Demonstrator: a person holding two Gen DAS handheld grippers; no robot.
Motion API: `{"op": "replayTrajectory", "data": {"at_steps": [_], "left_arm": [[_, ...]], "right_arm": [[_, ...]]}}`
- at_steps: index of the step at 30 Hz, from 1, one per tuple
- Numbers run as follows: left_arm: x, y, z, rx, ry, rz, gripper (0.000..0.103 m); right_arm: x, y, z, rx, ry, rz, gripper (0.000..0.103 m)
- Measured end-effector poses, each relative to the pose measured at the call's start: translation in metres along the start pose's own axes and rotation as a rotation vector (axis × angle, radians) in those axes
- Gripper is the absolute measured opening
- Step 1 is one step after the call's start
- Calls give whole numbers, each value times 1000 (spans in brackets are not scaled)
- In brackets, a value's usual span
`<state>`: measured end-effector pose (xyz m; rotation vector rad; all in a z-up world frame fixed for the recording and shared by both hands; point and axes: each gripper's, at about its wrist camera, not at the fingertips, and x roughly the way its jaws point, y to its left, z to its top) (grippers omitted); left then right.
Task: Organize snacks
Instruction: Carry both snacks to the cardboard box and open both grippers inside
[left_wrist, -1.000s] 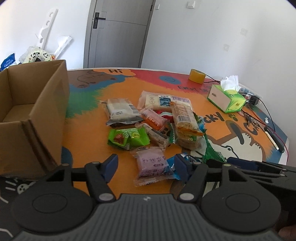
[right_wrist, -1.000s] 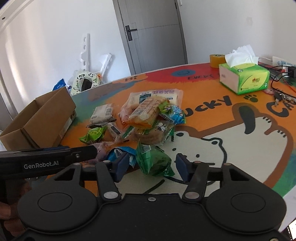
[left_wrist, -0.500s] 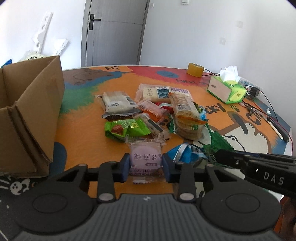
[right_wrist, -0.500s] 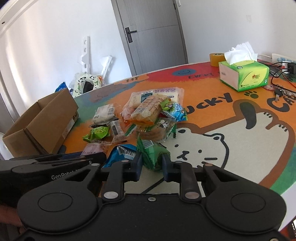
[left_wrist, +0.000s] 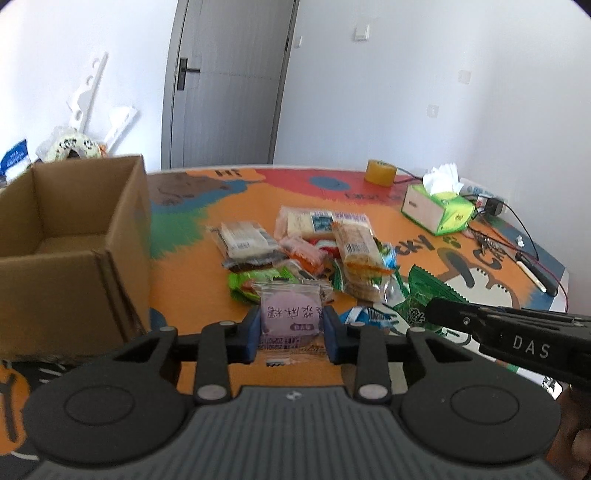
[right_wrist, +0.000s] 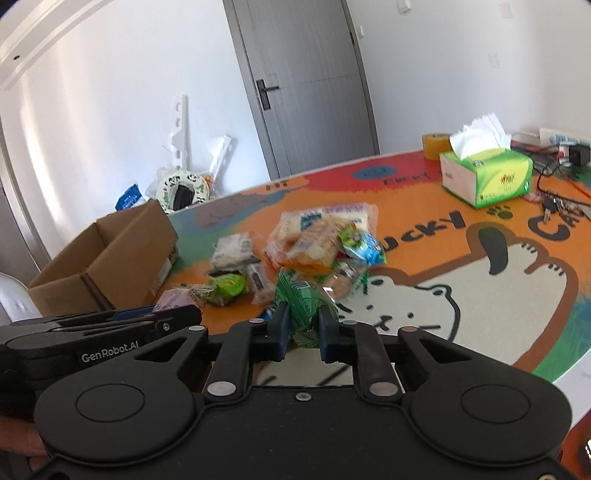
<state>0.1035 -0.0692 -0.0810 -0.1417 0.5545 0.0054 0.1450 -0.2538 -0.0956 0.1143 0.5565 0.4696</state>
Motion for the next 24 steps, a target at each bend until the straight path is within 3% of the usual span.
{"op": "replayTrajectory", "data": {"at_steps": [11, 24], "left_arm": [[-41, 15, 16, 32, -92, 29, 33], [-74, 57, 30, -10, -168, 87, 33]], "right_arm": [[-11, 42, 13, -42, -64, 14, 17], [-10, 95, 29, -99, -132, 75, 17]]}}
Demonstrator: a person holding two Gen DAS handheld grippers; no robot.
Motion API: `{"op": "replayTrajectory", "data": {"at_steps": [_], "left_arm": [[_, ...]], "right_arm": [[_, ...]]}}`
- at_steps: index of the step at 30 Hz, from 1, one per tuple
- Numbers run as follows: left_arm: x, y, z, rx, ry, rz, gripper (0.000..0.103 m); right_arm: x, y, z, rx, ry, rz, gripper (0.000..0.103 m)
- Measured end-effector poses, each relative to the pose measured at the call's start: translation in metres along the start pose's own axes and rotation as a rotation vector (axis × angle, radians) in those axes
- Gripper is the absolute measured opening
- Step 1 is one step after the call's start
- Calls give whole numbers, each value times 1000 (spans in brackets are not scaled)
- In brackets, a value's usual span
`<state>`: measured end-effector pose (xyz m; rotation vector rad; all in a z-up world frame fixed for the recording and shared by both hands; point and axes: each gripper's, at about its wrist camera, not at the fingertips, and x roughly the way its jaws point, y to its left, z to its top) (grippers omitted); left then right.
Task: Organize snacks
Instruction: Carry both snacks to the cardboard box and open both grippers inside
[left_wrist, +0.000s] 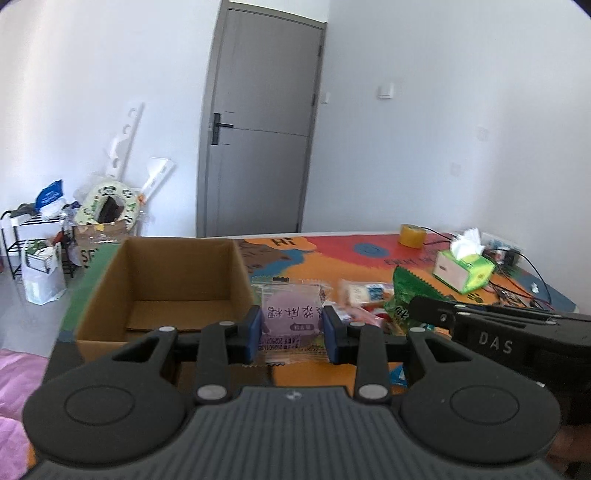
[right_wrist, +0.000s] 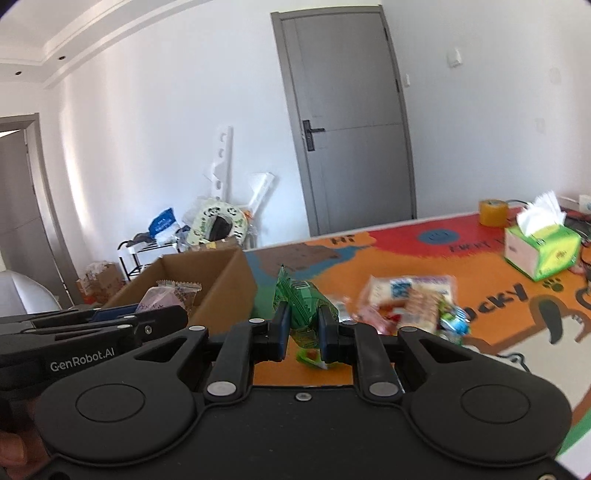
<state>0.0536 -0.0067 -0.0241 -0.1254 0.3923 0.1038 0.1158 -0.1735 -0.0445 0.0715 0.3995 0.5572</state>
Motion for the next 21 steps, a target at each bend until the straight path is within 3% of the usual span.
{"op": "replayTrajectory", "data": {"at_steps": [21], "left_arm": [[10, 77, 15, -106, -23, 143, 33]], "right_arm": [[51, 67, 21, -99, 5, 152, 17]]}}
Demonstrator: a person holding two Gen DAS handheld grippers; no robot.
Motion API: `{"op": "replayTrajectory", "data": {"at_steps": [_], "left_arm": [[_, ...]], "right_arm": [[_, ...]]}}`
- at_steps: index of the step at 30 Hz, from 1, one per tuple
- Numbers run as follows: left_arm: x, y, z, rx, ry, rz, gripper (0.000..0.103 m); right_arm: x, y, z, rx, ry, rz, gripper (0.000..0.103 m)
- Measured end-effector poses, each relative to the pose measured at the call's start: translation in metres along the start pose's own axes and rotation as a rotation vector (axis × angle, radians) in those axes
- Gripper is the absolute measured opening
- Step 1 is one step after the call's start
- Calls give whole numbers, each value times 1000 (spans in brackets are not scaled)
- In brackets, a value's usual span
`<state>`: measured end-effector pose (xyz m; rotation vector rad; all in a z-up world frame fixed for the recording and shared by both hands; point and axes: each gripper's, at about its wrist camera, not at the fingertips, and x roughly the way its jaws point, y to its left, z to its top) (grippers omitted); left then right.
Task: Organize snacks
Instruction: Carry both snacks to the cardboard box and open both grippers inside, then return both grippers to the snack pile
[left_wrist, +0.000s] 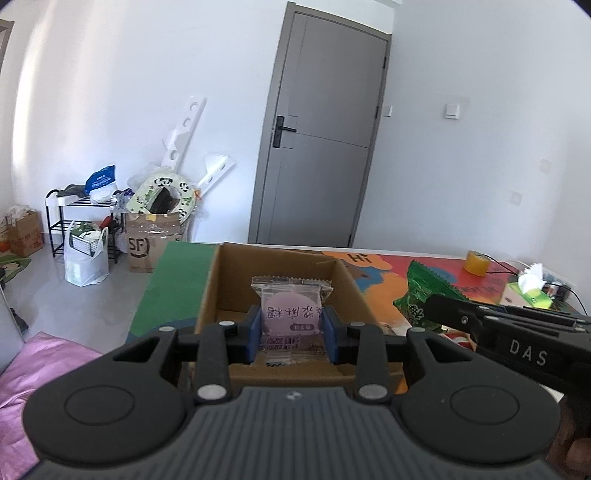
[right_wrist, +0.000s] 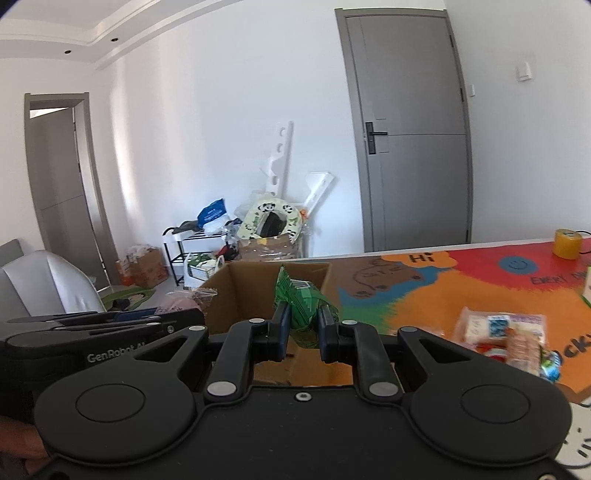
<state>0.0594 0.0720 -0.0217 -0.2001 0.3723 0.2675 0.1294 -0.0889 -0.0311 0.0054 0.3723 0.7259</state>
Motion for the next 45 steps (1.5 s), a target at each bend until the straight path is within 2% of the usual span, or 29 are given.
{"op": "replayTrajectory", "data": {"at_steps": [10, 17, 20, 23, 28, 33, 38, 43, 45], "left_arm": [[19, 19, 7, -48, 44, 11, 33], [11, 16, 10, -69, 36, 38, 38], [5, 15, 10, -83, 39, 50, 42], [3, 14, 12, -87, 46, 46, 46], [-1, 3, 10, -98, 53, 27, 61], [-5, -7, 7, -90, 47, 6, 75], [-9, -19, 4, -89, 54, -26, 76], [-14, -29, -2, -99, 52, -61, 80], [-17, -35, -6, -105, 46, -93, 81]], "right_arm": [[19, 10, 5, 19, 18, 52, 17], [30, 14, 8, 37, 22, 90, 17], [32, 13, 10, 57, 28, 109, 22], [25, 6, 10, 84, 15, 96, 33], [5, -7, 5, 119, 13, 52, 53], [-15, -24, -6, 138, 27, -10, 65], [-33, -38, -14, 154, 28, -62, 75], [-54, -50, -21, 167, 14, -96, 91], [-61, -53, -24, 164, 15, -110, 92]]}}
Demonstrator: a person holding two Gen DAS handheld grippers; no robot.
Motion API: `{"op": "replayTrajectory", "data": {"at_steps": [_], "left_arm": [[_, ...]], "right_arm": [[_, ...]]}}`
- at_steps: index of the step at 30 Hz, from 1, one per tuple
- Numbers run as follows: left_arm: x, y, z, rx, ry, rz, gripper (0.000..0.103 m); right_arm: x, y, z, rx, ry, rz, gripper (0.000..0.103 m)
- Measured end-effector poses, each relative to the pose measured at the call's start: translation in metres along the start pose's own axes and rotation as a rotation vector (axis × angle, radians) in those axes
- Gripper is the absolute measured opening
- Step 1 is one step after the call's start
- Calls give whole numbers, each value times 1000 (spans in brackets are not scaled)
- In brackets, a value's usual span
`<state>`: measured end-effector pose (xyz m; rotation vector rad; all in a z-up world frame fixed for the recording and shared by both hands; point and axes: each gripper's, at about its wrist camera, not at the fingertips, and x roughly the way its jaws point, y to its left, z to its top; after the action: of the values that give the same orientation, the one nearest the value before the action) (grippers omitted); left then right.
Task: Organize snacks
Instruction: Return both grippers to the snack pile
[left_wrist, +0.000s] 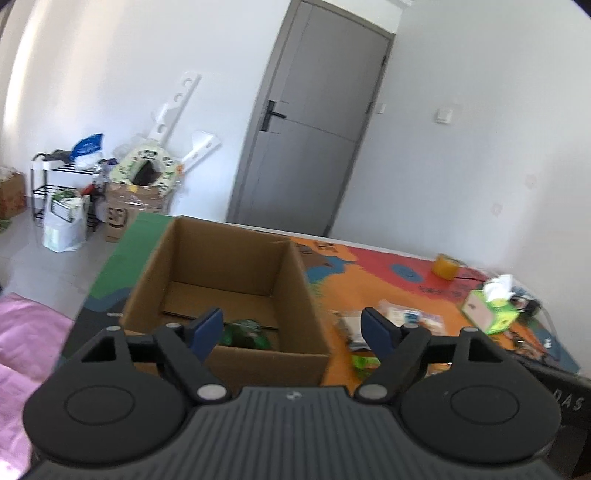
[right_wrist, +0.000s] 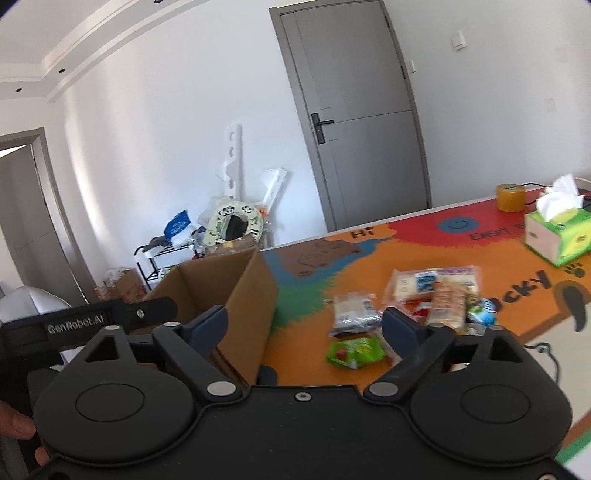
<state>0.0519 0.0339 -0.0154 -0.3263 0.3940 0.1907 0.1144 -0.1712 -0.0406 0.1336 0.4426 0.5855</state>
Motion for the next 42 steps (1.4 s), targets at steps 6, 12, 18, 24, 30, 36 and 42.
{"op": "replayTrajectory", "data": {"at_steps": [6, 12, 18, 24, 30, 36, 42], "left_arm": [[-5, -17, -8, 31, 2, -41, 82], [-8, -29, -13, 55, 4, -64, 83], [-6, -43, -18, 84, 4, -76, 83], [1, -55, -25, 110, 10, -80, 83], [13, -67, -34, 130, 45, -113, 83], [25, -78, -42, 109, 67, -151, 91], [46, -83, -50, 98, 119, -153, 91]], "right_arm": [[-20, -12, -3, 12, -9, -41, 100], [-36, -23, -4, 19, -30, -77, 103], [-42, -40, -6, 40, -38, -112, 103], [-41, -56, -10, 58, -39, -136, 103], [-33, -75, -19, 81, -17, -161, 103], [-21, -95, -30, 118, 18, -172, 103], [-9, -108, -40, 144, 62, -142, 89]]}}
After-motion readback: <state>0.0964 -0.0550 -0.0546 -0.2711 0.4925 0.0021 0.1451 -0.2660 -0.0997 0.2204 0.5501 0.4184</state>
